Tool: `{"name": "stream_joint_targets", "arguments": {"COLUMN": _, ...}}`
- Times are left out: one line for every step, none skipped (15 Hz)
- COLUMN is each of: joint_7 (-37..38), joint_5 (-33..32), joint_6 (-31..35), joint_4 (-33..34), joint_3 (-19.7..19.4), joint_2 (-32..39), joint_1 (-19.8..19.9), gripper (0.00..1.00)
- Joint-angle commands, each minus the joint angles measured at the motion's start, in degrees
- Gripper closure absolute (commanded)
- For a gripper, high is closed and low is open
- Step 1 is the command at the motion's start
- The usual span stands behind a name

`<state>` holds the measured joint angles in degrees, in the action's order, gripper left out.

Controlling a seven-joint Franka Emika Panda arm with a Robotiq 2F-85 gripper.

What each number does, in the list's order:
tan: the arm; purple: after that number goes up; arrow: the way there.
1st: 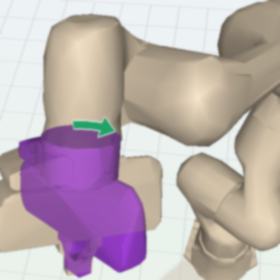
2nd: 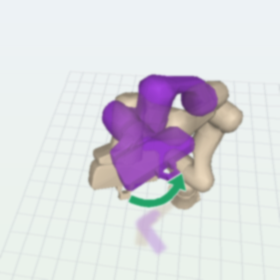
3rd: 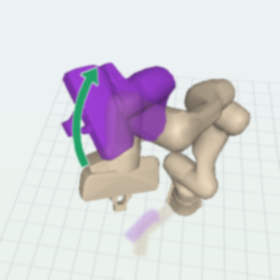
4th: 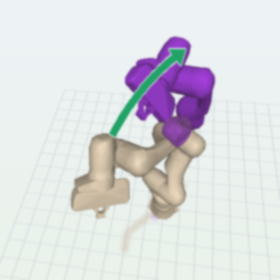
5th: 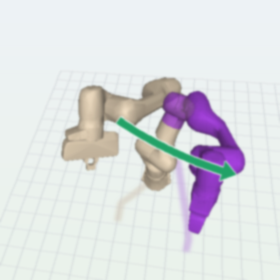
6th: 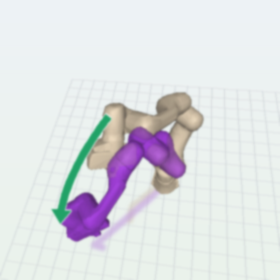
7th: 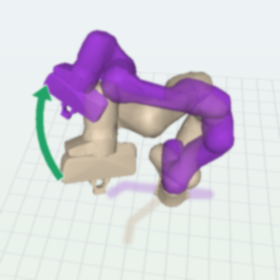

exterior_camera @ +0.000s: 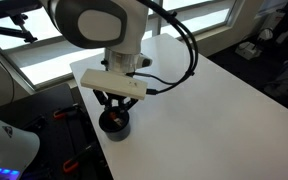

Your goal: Move the marker to the table on the right side of the mug

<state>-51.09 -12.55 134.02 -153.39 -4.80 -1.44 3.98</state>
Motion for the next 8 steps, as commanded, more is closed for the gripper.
{"name": "stream_joint_targets", "arguments": {"joint_7": 2.02, "joint_5": -1.03, "joint_6": -0.86, "joint_4": 1.74, "joint_3": -0.33, "joint_2": 0.61, "joint_1": 0.58, "gripper": 0.93}}
{"name": "stream_joint_targets", "arguments": {"joint_7": 2.19, "joint_5": -1.19, "joint_6": -0.83, "joint_4": 1.93, "joint_3": -0.42, "joint_2": 0.62, "joint_1": 0.67, "gripper": 0.93}}
{"name": "stream_joint_targets", "arguments": {"joint_7": 2.32, "joint_5": -1.28, "joint_6": -0.84, "joint_4": 2.11, "joint_3": -0.49, "joint_2": 0.69, "joint_1": 0.79, "gripper": 0.93}}
{"name": "stream_joint_targets", "arguments": {"joint_7": 2.71, "joint_5": -1.34, "joint_6": -0.86, "joint_4": 2.28, "joint_3": -0.51, "joint_2": 0.76, "joint_1": 0.89, "gripper": 0.93}}
{"name": "stream_joint_targets", "arguments": {"joint_7": 3.09, "joint_5": -1.4, "joint_6": -0.96, "joint_4": 2.48, "joint_3": -0.53, "joint_2": 0.86, "joint_1": 1.0, "gripper": 0.93}}
{"name": "stream_joint_targets", "arguments": {"joint_7": 3.18, "joint_5": -1.43, "joint_6": -0.97, "joint_4": 2.56, "joint_3": -0.56, "joint_2": 0.91, "joint_1": 1.05, "gripper": 0.93}}
{"name": "stream_joint_targets", "arguments": {"joint_7": 3.44, "joint_5": -1.47, "joint_6": -1.06, "joint_4": 2.64, "joint_3": -0.58, "joint_2": 0.93, "joint_1": 1.08, "gripper": 0.93}}
{"name": "stream_joint_targets", "arguments": {"joint_7": 3.87, "joint_5": -1.42, "joint_6": -1.24, "joint_4": 2.72, "joint_3": -0.58, "joint_2": 0.89, "joint_1": 1.1, "gripper": 0.93}}
